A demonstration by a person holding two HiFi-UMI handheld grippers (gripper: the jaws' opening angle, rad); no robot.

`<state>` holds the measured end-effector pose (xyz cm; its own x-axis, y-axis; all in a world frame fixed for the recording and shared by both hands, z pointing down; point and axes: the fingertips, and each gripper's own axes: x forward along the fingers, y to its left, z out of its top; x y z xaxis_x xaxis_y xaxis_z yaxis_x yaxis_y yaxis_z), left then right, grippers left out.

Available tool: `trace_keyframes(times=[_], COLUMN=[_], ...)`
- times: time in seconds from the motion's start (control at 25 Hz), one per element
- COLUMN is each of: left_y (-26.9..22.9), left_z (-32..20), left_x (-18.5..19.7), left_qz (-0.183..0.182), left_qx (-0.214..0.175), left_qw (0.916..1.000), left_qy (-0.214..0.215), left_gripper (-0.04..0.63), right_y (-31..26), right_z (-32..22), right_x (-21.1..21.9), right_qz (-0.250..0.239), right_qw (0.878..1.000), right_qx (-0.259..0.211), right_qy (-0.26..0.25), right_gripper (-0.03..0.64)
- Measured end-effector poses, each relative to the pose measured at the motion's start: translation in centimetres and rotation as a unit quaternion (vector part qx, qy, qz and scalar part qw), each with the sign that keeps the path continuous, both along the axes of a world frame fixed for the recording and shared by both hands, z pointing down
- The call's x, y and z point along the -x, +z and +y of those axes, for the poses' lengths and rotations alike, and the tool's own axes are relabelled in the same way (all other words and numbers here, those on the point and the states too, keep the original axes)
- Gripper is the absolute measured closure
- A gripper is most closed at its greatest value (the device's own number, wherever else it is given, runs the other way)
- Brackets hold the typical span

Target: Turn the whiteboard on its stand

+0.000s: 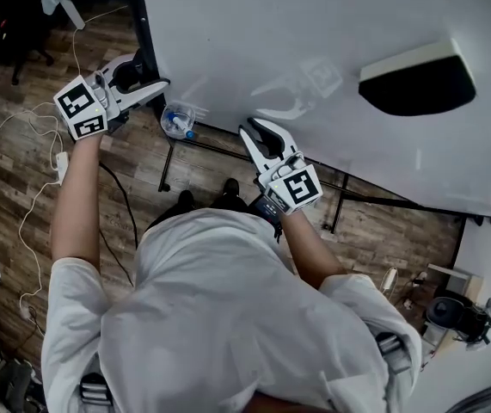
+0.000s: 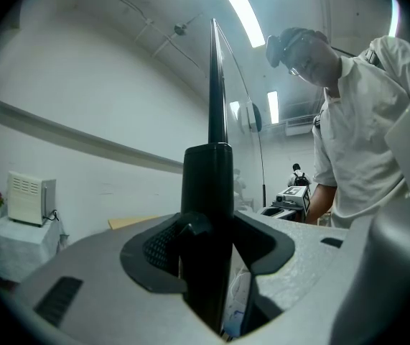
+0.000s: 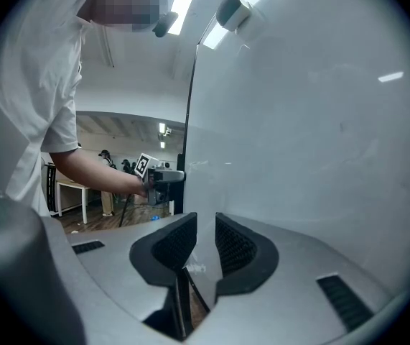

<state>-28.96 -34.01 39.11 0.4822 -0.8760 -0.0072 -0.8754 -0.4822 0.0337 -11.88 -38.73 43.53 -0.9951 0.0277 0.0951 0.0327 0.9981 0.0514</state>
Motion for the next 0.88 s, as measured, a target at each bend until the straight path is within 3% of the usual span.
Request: trace_keyframes(times=[0.88], left_y=[-1.8], left_z=[0.2], left_x=[-0.5], left_qz=[0.002], left_qx=[0.005], left_qw=[0.9999], left_qy=[-0.014], left_gripper=[0.376], right_y=[-2.2], right_z=[2.4], right_x=[0.6], right_qz=[-0.013], right_qw=[0.999], right_qx=[-0.001], right_qy=[-0.052], right_gripper=[0.548])
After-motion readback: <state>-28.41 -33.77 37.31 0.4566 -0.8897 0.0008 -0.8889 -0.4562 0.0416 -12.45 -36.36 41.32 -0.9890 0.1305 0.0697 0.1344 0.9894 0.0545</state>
